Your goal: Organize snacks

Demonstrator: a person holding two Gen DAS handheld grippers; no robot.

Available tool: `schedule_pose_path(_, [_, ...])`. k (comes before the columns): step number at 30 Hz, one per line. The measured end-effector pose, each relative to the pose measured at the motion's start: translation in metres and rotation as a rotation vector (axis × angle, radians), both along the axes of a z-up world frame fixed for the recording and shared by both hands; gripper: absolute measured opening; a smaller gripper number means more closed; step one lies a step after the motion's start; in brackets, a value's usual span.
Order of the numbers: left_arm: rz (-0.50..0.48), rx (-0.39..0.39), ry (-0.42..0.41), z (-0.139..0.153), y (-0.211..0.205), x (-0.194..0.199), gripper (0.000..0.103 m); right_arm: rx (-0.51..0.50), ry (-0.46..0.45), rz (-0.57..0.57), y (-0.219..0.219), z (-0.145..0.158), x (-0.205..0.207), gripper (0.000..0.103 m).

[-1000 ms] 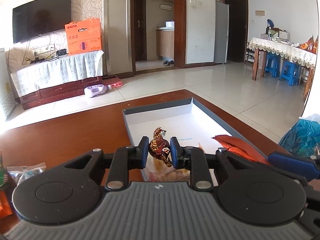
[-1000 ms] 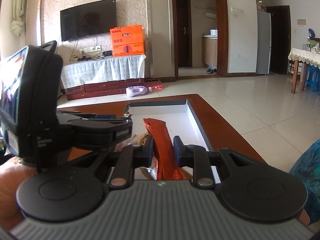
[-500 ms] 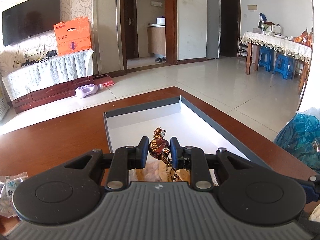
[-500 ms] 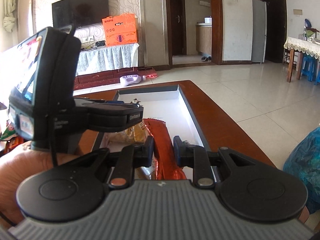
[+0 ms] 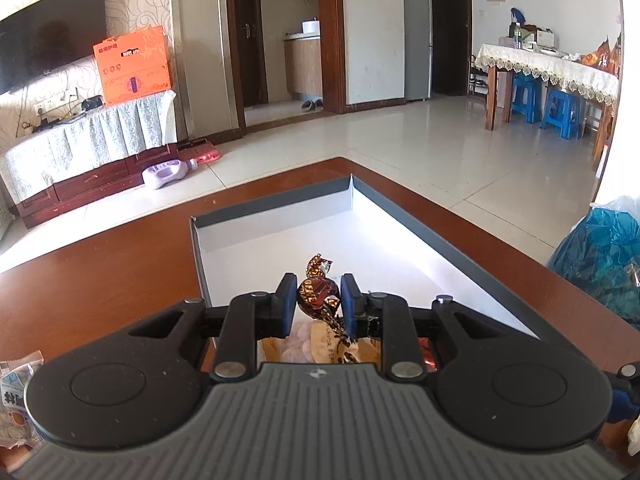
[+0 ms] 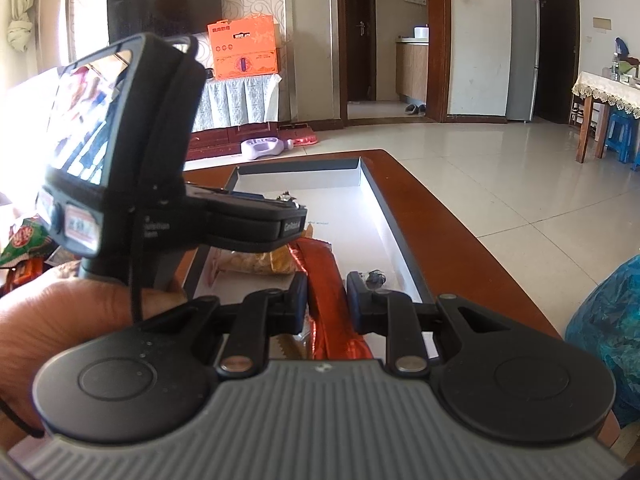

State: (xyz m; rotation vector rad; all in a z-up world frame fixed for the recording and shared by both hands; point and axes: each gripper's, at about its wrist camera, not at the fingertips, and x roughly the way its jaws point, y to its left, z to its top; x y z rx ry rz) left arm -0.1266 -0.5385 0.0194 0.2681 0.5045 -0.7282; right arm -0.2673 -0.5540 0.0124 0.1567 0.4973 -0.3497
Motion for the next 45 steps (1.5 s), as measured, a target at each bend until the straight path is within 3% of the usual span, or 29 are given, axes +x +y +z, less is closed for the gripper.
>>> schedule_pose_path(15, [-0.032, 0.025, 0.009, -0.002, -0.003, 0.011, 0.029, -0.005, 0.022, 0.002, 0.0, -0.001, 0.009, 0.024])
schedule_pose_path(17, [-0.024, 0.028, 0.011, -0.003, -0.003, 0.011, 0.047, 0.0, 0.025, -0.002, -0.001, -0.003, 0.012, 0.024])
schedule_pose_path(18, [-0.014, 0.026, 0.01, -0.002, -0.002, 0.012, 0.067, -0.002, 0.026, -0.003, 0.0, -0.003, 0.013, 0.024])
schedule_pose_path(19, [-0.007, 0.013, 0.003, -0.001, 0.0, 0.012, 0.077, -0.007, 0.027, -0.005, 0.0, -0.004, 0.014, 0.024])
schedule_pose_path(30, [-0.018, -0.009, -0.005, -0.001, 0.006, 0.009, 0.08, -0.061, 0.024, -0.007, 0.006, -0.006, 0.012, 0.026])
schedule_pose_path(34, [-0.007, -0.017, -0.005, -0.003, 0.012, 0.007, 0.081, -0.098, -0.012, -0.021, 0.01, -0.003, 0.009, 0.045])
schedule_pose_path(45, [0.05, -0.053, -0.042, 0.014, 0.055, -0.009, 0.081, -0.196, -0.09, 0.006, 0.033, 0.007, -0.001, 0.056])
